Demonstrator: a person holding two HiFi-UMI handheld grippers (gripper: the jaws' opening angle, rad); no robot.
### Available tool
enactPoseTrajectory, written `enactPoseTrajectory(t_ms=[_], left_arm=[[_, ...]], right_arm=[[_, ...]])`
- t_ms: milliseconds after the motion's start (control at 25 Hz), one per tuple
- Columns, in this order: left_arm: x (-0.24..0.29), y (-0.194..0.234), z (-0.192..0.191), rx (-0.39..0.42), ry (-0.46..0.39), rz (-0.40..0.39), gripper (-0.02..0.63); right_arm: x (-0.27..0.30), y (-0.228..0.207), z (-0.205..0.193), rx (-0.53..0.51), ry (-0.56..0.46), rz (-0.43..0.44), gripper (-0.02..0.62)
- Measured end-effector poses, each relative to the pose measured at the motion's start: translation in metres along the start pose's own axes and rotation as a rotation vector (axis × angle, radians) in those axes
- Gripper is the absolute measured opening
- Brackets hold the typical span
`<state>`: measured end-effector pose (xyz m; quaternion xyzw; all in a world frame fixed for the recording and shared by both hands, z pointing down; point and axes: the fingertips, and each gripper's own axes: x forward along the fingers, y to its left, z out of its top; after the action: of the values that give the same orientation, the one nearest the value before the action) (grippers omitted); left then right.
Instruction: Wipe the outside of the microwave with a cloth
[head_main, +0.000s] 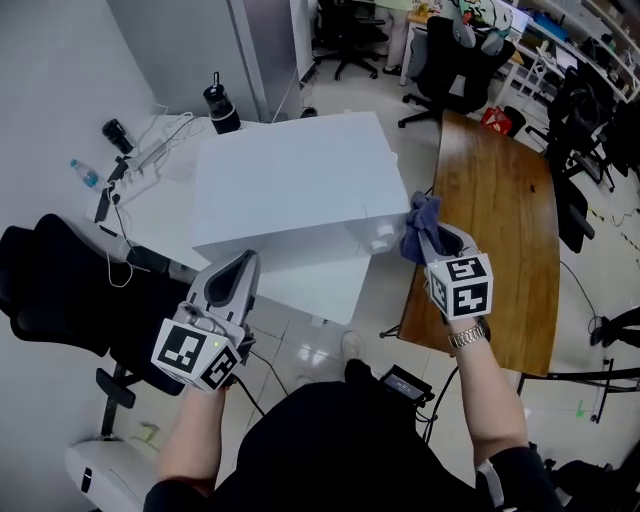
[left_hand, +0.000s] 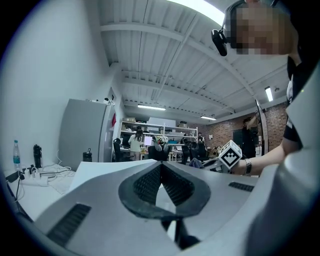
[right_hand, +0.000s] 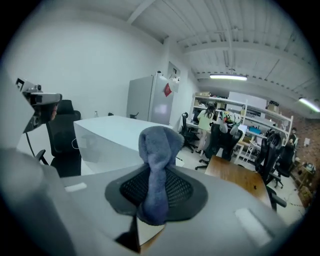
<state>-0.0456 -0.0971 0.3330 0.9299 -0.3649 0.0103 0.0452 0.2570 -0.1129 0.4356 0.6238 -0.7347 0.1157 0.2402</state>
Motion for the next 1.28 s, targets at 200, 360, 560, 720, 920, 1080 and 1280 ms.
enactPoseTrajectory(t_ms=[200,360,560,720,920,1080,1280], left_arm=[[-0.033,0.005,-0.007,-0.001,-0.003,0.013,0.004],[-0.063,0.015,-0.010,-0.004,-0.002,0.043,0.003],[-0.099,0.036,-0.011,-0.008,-0.005,0.104,0.003],[-0.126,0.050,-0.012,-0.001,-0.007,0.148,0.003],[-0.158,0.074,-0.016,-0.012,-0.007,0.221,0.003],[-0.178,0.090,-0.015,-0.011,-0.006,0.262,0.003],[-0.196,0.106,-0.018,-0.014,0.003,0.304,0.003]], right_arm=[[-0.024,0.071,0.019,-0.040,-0.088,0.074,0.078],[-0.027,0.129,0.026,-0.075,-0.125,0.143,0.078],[-0.020,0.200,0.037,-0.139,-0.163,0.237,0.078],[-0.011,0.255,0.043,-0.189,-0.210,0.306,0.078],[0.010,0.319,0.043,-0.257,-0.246,0.376,0.078],[0.035,0.359,0.043,-0.312,-0.252,0.411,0.078],[0.069,0.390,0.040,-0.351,-0.230,0.414,0.078]])
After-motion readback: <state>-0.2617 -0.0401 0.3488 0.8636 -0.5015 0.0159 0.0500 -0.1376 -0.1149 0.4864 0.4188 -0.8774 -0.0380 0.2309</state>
